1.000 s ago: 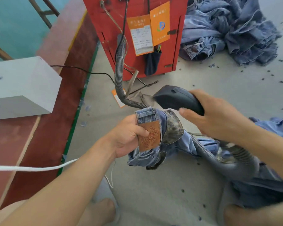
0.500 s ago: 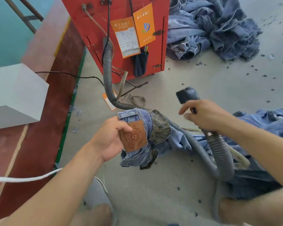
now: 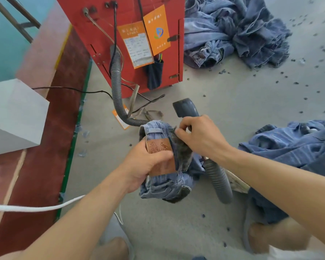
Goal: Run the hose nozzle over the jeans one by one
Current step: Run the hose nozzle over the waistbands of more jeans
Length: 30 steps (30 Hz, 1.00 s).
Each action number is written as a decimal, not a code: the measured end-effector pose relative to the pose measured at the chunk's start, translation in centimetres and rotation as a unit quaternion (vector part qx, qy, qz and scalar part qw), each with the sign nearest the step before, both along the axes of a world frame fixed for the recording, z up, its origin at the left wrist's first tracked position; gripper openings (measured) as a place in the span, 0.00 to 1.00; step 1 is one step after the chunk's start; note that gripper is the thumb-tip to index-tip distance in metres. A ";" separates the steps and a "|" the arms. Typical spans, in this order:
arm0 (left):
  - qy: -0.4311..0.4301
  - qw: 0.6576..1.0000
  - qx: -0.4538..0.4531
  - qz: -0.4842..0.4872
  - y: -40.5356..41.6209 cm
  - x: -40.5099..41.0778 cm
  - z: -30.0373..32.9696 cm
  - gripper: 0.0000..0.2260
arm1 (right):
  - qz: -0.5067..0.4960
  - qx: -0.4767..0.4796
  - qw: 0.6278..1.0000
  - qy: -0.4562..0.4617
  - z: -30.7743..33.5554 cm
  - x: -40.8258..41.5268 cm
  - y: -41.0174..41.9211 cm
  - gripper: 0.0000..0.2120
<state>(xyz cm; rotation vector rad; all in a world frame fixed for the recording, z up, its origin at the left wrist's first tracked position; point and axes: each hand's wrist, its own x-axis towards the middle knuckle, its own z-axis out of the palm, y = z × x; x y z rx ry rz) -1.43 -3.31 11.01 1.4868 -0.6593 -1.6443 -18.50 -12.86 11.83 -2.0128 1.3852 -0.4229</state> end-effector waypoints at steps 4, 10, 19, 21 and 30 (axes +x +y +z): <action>-0.242 0.966 -0.029 0.080 0.1 -1.9 -1.9 0.09 | -0.051 -0.013 0.998 -0.028 1.3 0.5 -1.6 0.14; -0.133 0.988 -0.064 0.052 -0.6 -4.2 -1.3 0.07 | 0.047 0.021 0.998 -0.026 2.6 2.6 -0.2 0.14; 0.088 0.980 0.006 0.179 -1.8 -2.0 -0.6 0.12 | 0.109 -0.013 0.992 0.065 1.9 -1.1 -0.3 0.12; 0.121 0.977 0.018 0.175 -1.8 -2.2 -0.6 0.12 | 0.080 -0.066 0.993 0.050 1.3 -0.7 0.6 0.10; 0.096 0.991 -0.028 0.094 -1.8 -3.2 0.2 0.09 | 0.068 -0.086 0.993 0.052 0.8 -0.4 1.1 0.23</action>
